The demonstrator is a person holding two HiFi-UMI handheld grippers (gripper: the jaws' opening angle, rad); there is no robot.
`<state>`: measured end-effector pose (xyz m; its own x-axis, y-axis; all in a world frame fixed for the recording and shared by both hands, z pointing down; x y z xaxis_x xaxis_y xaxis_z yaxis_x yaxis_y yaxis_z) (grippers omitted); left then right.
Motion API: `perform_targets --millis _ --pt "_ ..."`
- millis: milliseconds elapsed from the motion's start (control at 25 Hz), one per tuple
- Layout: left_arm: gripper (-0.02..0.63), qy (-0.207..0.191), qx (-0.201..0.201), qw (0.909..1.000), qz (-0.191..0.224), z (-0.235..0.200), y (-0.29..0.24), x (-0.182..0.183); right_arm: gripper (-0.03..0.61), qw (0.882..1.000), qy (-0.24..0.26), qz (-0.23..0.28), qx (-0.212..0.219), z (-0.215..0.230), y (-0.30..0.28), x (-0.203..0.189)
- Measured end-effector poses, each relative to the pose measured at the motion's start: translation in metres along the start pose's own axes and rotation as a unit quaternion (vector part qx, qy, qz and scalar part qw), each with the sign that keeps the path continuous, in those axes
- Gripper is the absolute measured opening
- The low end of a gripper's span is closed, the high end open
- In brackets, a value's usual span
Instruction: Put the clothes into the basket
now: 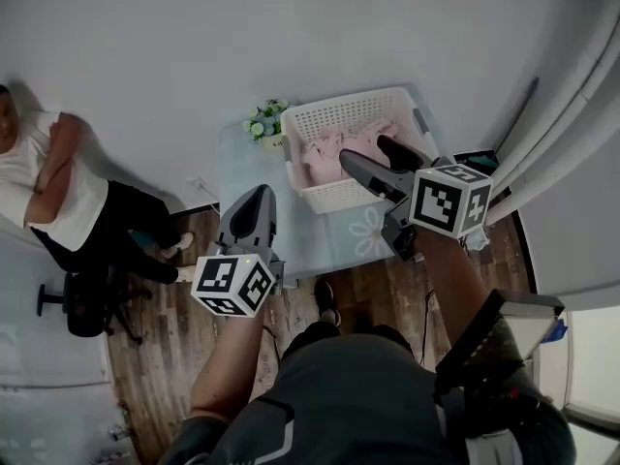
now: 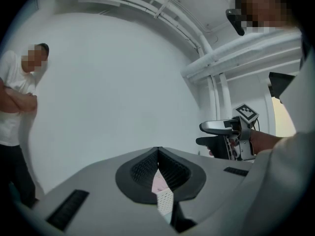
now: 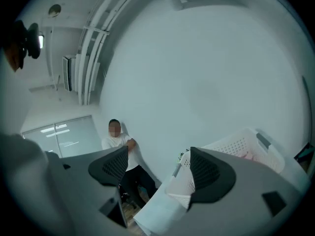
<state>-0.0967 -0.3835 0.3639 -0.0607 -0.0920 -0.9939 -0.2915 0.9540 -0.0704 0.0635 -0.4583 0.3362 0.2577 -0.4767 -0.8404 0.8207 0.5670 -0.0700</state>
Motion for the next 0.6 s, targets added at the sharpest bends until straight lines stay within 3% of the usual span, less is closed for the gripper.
perform_targets --millis 120,360,600 --pt "0.009 -0.009 0.001 1.0000 0.004 0.008 0.013 0.005 0.311 0.999 0.043 0.011 -0.011 -0.012 0.013 0.000" --pt "0.009 -0.021 -0.018 0.9996 0.004 0.014 0.032 0.013 0.222 0.996 0.093 0.009 -0.015 -0.033 0.016 -0.015" --pt "0.009 -0.026 -0.036 0.9989 0.014 -0.007 0.057 0.022 0.144 0.991 0.124 0.018 -0.035 -0.065 0.011 -0.024"
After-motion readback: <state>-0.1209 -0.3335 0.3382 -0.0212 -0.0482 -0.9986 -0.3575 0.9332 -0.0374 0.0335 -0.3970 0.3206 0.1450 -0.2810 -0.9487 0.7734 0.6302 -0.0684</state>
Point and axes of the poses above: the fingertips, and each gripper's own axes: y backward along the fingers, z to its right, x out of its top, the point moved 1 cm from there along y, backward along the fingers, and after that the axes turned 1 degree about -y, right-handed, at the moved point
